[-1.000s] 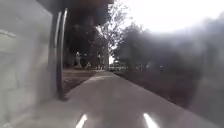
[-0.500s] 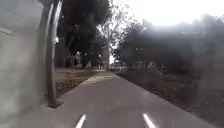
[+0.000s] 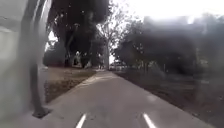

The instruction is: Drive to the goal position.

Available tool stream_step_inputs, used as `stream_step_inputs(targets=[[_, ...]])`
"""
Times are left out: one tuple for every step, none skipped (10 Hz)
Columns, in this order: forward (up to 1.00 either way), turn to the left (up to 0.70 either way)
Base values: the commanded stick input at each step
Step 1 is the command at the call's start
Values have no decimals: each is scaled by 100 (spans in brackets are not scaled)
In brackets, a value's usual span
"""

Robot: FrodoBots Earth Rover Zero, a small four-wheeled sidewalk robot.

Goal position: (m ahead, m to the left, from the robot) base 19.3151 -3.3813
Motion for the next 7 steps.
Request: stream_step_inputs(targets=[[70,-32],[70,-18],[70,-3],[70,-5],[70,-12],[70,0],[70,0]])
